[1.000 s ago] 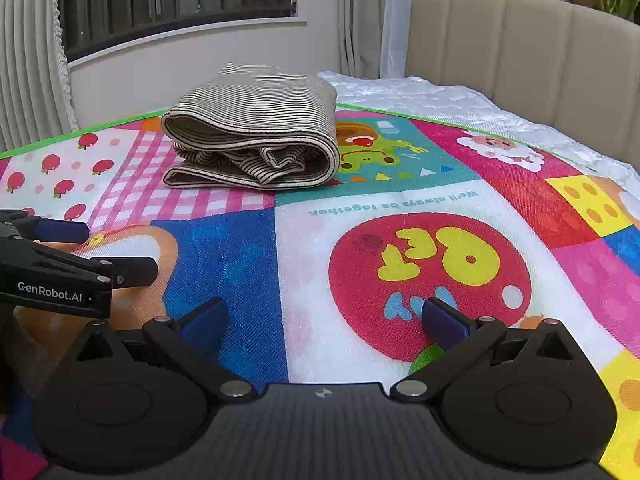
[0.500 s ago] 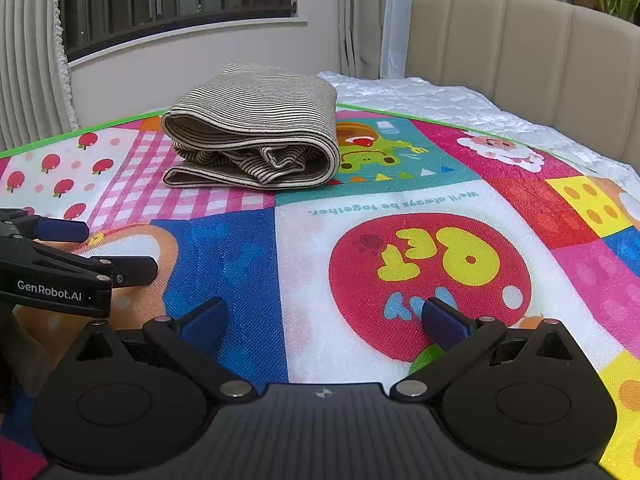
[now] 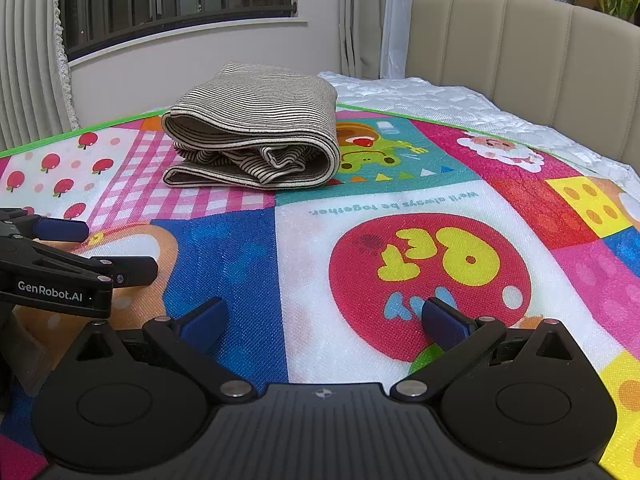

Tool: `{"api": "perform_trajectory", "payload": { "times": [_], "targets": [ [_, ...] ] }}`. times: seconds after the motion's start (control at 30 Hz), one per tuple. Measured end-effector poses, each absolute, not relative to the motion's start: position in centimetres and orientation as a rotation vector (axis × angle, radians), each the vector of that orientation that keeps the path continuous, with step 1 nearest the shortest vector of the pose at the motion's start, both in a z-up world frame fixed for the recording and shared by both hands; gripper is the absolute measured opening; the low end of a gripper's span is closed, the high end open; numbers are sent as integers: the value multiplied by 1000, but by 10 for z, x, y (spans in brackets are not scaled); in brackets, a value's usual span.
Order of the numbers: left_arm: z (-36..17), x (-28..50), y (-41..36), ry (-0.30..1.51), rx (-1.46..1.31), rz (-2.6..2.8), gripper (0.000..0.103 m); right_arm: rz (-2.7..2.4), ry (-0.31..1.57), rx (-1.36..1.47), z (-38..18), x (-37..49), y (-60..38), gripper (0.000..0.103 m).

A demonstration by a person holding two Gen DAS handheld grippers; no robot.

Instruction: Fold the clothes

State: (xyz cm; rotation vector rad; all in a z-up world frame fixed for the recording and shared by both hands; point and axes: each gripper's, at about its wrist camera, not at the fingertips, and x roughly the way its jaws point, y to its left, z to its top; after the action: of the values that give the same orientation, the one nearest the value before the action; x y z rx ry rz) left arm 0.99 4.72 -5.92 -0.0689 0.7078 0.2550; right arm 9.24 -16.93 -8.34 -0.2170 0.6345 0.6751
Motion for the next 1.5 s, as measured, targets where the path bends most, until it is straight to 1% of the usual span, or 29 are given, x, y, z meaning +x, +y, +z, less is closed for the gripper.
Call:
{"api": "perform_trajectory", "payload": {
  "times": [1.5],
  "targets": [
    [-59,10,48,706,-73,252,103,679,634,-217,-83,93,-171,103]
  ]
}}
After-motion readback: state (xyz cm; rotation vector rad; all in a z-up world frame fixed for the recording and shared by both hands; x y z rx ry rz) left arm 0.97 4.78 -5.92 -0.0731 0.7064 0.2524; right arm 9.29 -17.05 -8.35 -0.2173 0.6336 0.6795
